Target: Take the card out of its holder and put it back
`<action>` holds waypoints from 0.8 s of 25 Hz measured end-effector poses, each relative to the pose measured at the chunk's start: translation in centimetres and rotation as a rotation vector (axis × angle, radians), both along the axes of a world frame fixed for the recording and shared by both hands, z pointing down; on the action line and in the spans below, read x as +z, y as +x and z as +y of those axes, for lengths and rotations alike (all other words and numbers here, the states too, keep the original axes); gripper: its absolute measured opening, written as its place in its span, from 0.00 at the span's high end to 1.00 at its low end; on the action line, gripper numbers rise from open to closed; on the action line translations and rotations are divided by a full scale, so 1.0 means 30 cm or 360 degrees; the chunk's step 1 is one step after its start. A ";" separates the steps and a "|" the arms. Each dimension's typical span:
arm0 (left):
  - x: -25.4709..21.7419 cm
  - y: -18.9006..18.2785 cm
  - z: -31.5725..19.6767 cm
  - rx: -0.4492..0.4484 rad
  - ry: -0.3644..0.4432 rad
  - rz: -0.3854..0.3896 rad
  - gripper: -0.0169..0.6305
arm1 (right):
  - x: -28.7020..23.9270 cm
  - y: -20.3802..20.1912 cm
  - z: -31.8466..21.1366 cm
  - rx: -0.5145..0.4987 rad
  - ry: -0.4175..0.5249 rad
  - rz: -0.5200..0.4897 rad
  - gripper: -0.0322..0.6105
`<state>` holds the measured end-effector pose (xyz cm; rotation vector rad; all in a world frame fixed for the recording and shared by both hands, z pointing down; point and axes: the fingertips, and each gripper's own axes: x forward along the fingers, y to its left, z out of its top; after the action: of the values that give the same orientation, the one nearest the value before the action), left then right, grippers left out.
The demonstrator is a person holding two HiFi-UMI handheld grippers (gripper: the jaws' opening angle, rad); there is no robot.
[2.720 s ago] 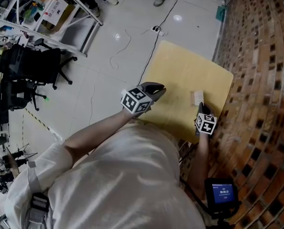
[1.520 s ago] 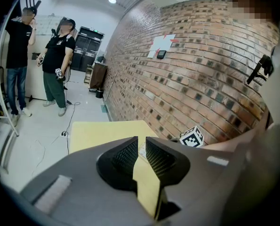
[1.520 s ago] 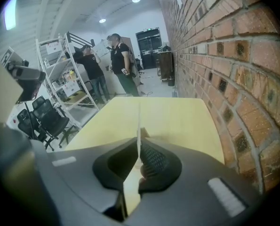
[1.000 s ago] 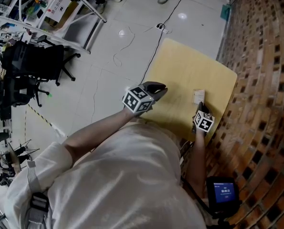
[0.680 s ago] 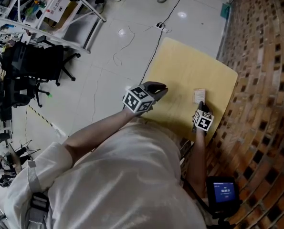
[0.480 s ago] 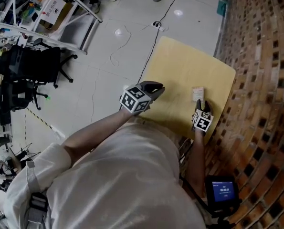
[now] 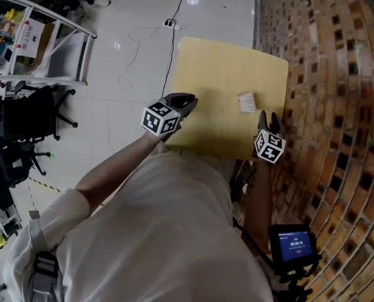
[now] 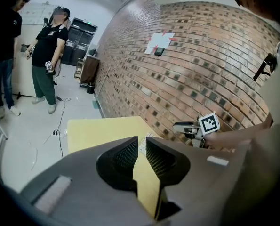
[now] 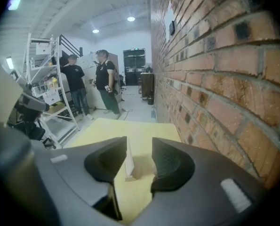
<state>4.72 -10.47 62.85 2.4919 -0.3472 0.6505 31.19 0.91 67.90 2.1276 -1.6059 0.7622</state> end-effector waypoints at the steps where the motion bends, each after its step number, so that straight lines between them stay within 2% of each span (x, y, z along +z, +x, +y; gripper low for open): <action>1: -0.001 -0.006 -0.012 0.0024 0.0006 0.0003 0.86 | -0.037 -0.008 0.008 0.0025 0.0018 0.0015 0.68; 5: -0.041 -0.017 -0.090 0.0107 0.0062 0.0049 0.87 | -0.154 -0.055 0.027 0.0120 0.0080 0.0066 0.72; 11: -0.109 -0.053 -0.178 0.0192 0.0128 0.0128 0.88 | -0.221 -0.142 0.090 0.0272 0.0103 0.0114 0.75; 20: -0.096 -0.272 -0.268 0.0194 0.0144 0.0163 0.89 | -0.239 -0.334 0.149 0.0413 0.0103 0.0167 0.78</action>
<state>-3.46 -18.50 59.95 2.6373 -0.1911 0.5633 21.17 5.39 60.73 2.4111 -1.3350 0.6695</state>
